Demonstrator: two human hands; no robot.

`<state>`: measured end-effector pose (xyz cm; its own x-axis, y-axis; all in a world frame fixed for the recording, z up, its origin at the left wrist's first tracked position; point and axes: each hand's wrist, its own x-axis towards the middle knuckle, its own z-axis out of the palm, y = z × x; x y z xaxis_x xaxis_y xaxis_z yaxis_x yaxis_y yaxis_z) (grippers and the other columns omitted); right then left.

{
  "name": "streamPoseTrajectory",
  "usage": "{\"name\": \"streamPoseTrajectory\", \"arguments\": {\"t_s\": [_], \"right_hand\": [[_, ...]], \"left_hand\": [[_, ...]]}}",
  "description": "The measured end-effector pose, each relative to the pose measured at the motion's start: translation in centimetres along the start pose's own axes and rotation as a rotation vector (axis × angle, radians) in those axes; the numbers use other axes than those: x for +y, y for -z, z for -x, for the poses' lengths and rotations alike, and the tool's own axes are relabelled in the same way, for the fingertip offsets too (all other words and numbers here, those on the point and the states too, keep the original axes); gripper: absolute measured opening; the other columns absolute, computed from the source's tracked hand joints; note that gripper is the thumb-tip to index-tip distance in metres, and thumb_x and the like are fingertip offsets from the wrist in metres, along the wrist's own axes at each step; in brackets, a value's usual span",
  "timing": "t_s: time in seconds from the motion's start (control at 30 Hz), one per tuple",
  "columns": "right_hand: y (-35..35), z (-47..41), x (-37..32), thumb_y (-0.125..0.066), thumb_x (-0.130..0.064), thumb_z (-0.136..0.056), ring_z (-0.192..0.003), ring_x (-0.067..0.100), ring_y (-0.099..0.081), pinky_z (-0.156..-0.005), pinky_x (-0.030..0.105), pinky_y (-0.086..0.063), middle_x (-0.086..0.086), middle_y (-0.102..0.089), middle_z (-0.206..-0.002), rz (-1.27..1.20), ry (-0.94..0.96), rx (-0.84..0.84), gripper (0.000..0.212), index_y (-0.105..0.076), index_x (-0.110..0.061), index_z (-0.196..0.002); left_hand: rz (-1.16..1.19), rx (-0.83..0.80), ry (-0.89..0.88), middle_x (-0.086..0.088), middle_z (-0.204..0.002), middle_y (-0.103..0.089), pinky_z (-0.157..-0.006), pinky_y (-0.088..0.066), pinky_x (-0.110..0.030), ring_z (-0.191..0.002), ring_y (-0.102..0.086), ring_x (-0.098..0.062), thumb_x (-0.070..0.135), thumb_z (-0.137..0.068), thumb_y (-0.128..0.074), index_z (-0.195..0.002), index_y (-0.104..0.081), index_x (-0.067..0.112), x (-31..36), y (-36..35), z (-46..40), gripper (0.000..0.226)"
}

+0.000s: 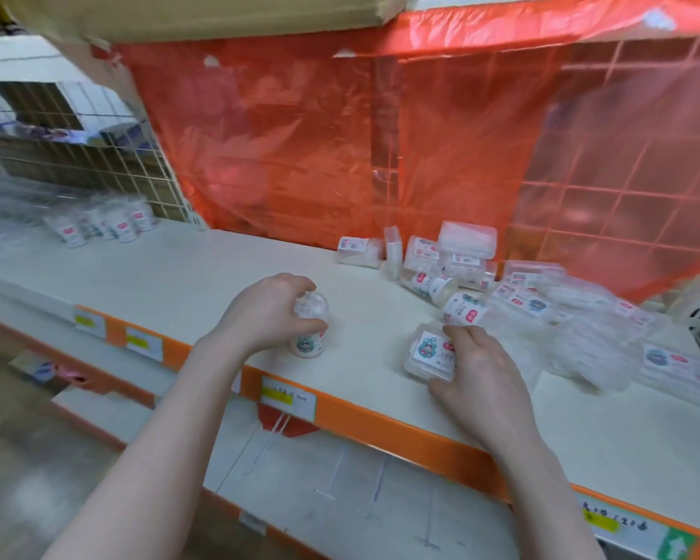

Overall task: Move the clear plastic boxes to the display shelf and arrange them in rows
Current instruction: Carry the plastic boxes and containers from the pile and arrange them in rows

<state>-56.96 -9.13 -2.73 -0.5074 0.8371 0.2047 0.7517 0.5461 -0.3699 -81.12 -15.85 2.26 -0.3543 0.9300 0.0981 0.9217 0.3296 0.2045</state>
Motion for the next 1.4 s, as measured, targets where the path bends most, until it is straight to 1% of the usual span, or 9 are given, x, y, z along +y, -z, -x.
{"name": "streamPoseTrajectory", "arguments": {"t_s": [0.1, 0.33, 0.53, 0.63, 0.87, 1.17, 1.23, 1.33, 1.4], "right_hand": [[-0.3, -0.3, -2.1, -0.063, -0.022, -0.076, -0.126, 0.021, -0.039, -0.1, 0.026, -0.029, 0.003, -0.048, -0.13, 0.006, 0.047, -0.015, 0.062, -0.044, -0.016, -0.134], [-2.4, -1.0, -10.2, -0.065, -0.025, -0.074, -0.114, 0.023, -0.046, -0.092, 0.028, -0.034, 0.003, -0.052, -0.119, -0.014, 0.184, -0.012, 0.058, -0.048, -0.015, -0.128], [-6.4, -0.9, -20.4, -0.066, -0.02, -0.069, -0.108, 0.027, -0.051, -0.088, 0.032, -0.037, 0.007, -0.056, -0.11, -0.042, 0.244, -0.008, 0.054, -0.054, -0.012, -0.121], [-8.7, -0.9, -25.8, -0.067, -0.024, -0.071, -0.109, 0.027, -0.051, -0.09, 0.032, -0.037, 0.007, -0.056, -0.112, -0.042, 0.267, -0.025, 0.053, -0.054, -0.012, -0.121], [-13.0, -1.5, -35.8, -0.065, -0.019, -0.071, -0.104, 0.029, -0.051, -0.081, 0.033, -0.037, 0.009, -0.056, -0.107, -0.086, 0.271, -0.051, 0.049, -0.055, -0.011, -0.118], [-17.0, -7.2, -43.0, -0.067, -0.024, -0.074, -0.106, 0.029, -0.051, -0.083, 0.032, -0.037, 0.01, -0.054, -0.111, -0.068, 0.257, -0.068, 0.053, -0.052, -0.011, -0.123], [-18.3, -9.2, -44.3, -0.067, -0.025, -0.074, -0.107, 0.029, -0.051, -0.083, 0.032, -0.036, 0.01, -0.054, -0.112, -0.064, 0.251, -0.063, 0.053, -0.052, -0.011, -0.123], [-20.6, -12.9, -46.5, -0.068, -0.025, -0.073, -0.107, 0.029, -0.051, -0.084, 0.032, -0.036, 0.009, -0.054, -0.113, -0.063, 0.247, -0.063, 0.055, -0.052, -0.011, -0.123], [-21.9, -15.7, -47.9, -0.069, -0.025, -0.071, -0.106, 0.03, -0.051, -0.084, 0.034, -0.037, 0.01, -0.054, -0.112, -0.081, 0.231, -0.065, 0.054, -0.053, -0.01, -0.121]], "left_hand": [[0.021, 0.029, 0.031, 0.0, -0.124, -0.058, -0.091, -0.044, -0.032, -0.113, -0.053, -0.018, 0.046, -0.075, -0.071, -0.128, -0.054, 0.02, -2.0, 1.0, 1.4, 0.061], [0.05, 0.108, 0.09, 0.0, -0.124, -0.058, -0.092, -0.044, -0.032, -0.114, -0.053, -0.018, 0.045, -0.075, -0.072, -0.126, -0.056, 0.02, -8.8, 3.9, 4.9, 0.059], [0.041, 0.145, 0.121, 0.001, -0.129, -0.056, -0.095, -0.042, -0.032, -0.119, -0.051, -0.018, 0.047, -0.075, -0.071, -0.129, -0.053, 0.021, -18.5, 6.7, 8.7, 0.062], [0.021, 0.154, 0.143, 0.002, -0.13, -0.055, -0.094, -0.043, -0.031, -0.12, -0.05, -0.017, 0.048, -0.076, -0.07, -0.13, -0.052, 0.022, -23.7, 7.9, 10.6, 0.062], [0.044, 0.165, 0.18, 0.0, -0.124, -0.058, -0.092, -0.044, -0.033, -0.114, -0.052, -0.019, 0.048, -0.077, -0.069, -0.127, -0.055, 0.021, -33.3, 10.3, 13.4, 0.058], [0.104, 0.194, 0.188, 0.001, -0.124, -0.058, -0.09, -0.042, -0.029, -0.115, -0.052, -0.018, 0.047, -0.076, -0.071, -0.127, -0.055, 0.021, -42.4, 11.0, 10.3, 0.059], [0.098, 0.191, 0.174, 0.001, -0.125, -0.058, -0.091, -0.042, -0.029, -0.116, -0.051, -0.017, 0.048, -0.076, -0.071, -0.127, -0.056, 0.02, -44.4, 11.1, 8.4, 0.059], [0.071, 0.196, 0.148, 0.001, -0.127, -0.058, -0.095, -0.042, -0.032, -0.118, -0.05, -0.017, 0.057, -0.072, -0.065, -0.128, -0.055, 0.02, -47.6, 11.3, 4.9, 0.068], [0.064, 0.178, 0.141, 0.001, -0.129, -0.056, -0.099, -0.04, -0.034, -0.121, -0.048, -0.018, 0.056, -0.074, -0.067, -0.13, -0.054, 0.02, -49.7, 11.6, 2.3, 0.067]]}}
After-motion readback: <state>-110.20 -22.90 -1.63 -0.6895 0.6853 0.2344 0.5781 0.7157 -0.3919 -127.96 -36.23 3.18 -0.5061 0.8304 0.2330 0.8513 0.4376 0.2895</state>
